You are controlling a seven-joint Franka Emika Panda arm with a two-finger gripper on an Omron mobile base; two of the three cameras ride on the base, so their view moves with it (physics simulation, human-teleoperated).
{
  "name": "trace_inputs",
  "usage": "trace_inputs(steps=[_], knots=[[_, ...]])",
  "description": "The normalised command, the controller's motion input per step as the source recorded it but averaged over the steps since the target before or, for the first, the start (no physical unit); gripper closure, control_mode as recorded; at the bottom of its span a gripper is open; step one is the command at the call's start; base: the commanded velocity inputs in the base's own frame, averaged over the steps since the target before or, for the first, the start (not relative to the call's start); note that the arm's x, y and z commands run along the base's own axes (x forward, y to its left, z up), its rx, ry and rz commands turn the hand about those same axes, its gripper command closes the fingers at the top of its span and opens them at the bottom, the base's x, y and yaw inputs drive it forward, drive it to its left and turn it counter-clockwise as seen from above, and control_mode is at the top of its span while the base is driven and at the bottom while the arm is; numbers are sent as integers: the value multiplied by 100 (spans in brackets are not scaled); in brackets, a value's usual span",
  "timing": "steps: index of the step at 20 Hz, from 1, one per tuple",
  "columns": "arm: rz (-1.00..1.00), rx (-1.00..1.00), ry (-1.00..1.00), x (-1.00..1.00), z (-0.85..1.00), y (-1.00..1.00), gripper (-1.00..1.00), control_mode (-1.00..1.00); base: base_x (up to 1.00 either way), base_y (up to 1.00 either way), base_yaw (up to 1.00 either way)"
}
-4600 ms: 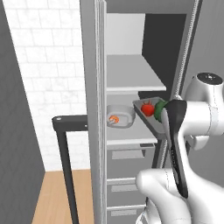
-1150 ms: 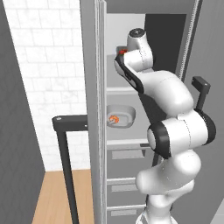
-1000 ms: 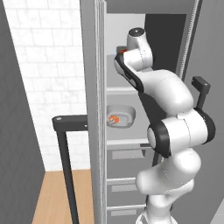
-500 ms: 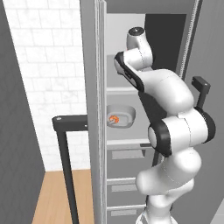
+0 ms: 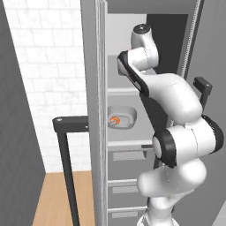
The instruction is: Take the meat container that has the shrimp and place it on the second highest rack of the freezer. Then take the vegetable container that has the broccoli and tomato and place it on the highest rack of the freezer.
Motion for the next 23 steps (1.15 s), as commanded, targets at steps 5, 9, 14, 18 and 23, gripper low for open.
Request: trace_inputs(steps=[5, 9, 14, 18, 23], knots=[[-3, 0, -19, -100, 13, -9, -100, -100, 0, 0, 0], [0, 0, 0, -100, 41, -4, -100, -100, 0, 0, 0], [0, 0, 0, -100, 3, 0, -100, -100, 0, 0, 0], [0, 0, 1, -100, 0, 0, -100, -100, 0, 0, 0], [0, 0, 8, -100, 0, 0, -100, -100, 0, 0, 0]])
